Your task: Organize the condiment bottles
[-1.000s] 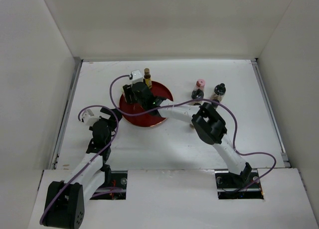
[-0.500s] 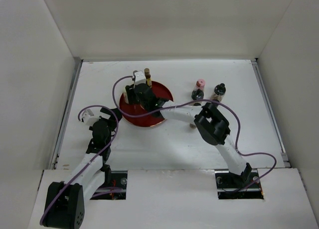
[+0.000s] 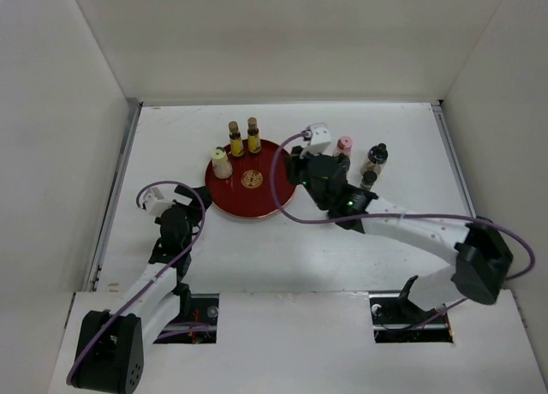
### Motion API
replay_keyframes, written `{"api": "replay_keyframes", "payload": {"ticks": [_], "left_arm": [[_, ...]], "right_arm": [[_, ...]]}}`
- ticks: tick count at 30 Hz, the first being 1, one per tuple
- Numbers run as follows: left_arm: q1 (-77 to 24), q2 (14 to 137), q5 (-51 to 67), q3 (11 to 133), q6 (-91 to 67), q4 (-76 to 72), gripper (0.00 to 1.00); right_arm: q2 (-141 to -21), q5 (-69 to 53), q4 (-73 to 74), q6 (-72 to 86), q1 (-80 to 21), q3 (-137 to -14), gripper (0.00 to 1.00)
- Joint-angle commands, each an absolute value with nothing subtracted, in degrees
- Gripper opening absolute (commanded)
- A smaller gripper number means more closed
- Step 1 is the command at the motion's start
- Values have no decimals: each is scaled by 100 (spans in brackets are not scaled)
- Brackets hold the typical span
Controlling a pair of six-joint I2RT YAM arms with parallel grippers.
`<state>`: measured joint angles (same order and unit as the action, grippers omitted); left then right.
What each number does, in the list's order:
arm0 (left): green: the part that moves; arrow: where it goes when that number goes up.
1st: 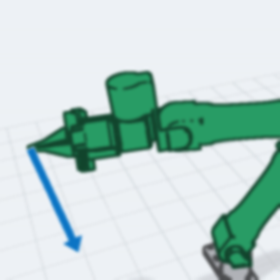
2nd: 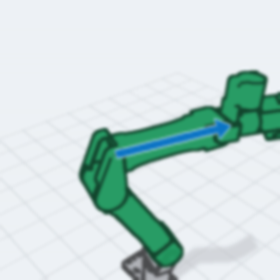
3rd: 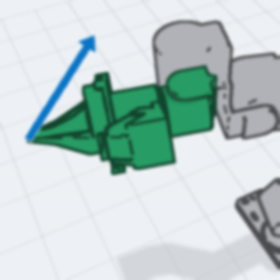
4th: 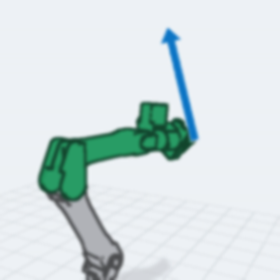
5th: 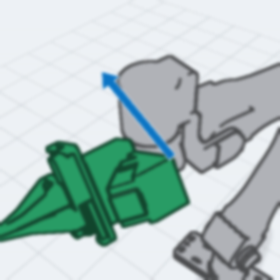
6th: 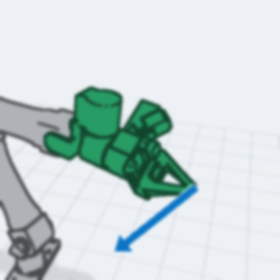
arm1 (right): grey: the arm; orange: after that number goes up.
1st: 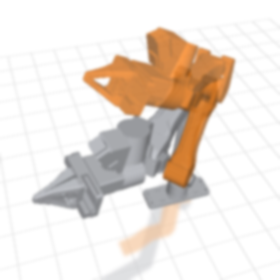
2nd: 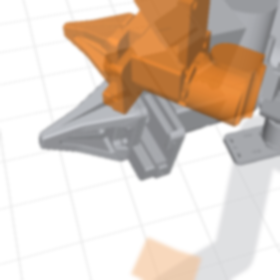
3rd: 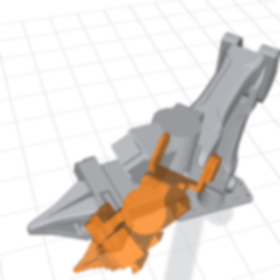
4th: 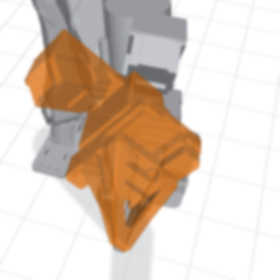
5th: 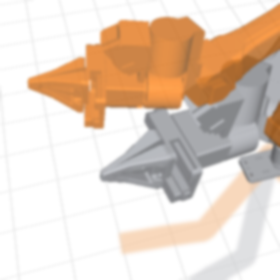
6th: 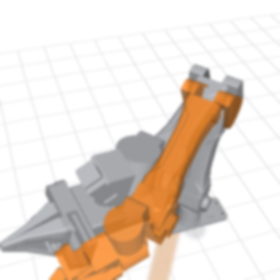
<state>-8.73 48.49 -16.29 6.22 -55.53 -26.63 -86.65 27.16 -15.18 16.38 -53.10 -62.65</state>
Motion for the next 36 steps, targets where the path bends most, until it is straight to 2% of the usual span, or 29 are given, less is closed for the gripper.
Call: {"api": "replay_keyframes", "payload": {"ticks": [1, 4, 8, 14, 19, 31, 35, 36], "left_arm": [[-909, 4869, -1705, 729, -5511, -2883, 100], [-927, 4869, -1705, 738, -5511, -2883, 100], [-953, 4992, -1776, 773, -5493, -2900, 100], [-1006, 4992, -1820, 791, -5484, -2909, 100], [-1041, 4913, -1907, 782, -5441, -2892, 100], [-1059, 4878, -1907, 782, -5432, -2883, 100], [-1024, 4948, -1828, 791, -5432, -2909, 100], [-1050, 4948, -1863, 791, -5432, -2909, 100]], "right_arm": [[-7886, 3260, -740, 1907, -5032, -5434, 22], [-7218, 3410, 138, 2161, -4804, -4906, 32], [-6751, 3612, 1070, 2443, -4768, -4571, 64], [-6513, 3823, 1626, 2768, -4777, -4325, 75], [-6732, 3771, 1521, 2821, -4750, -4254, 76], [-7488, 3507, 668, 2479, -4601, -4359, 68], [-7690, 3524, 563, 2365, -4531, -4412, 57], [-7699, 3585, 562, 2356, -4513, -4403, 50]]}}
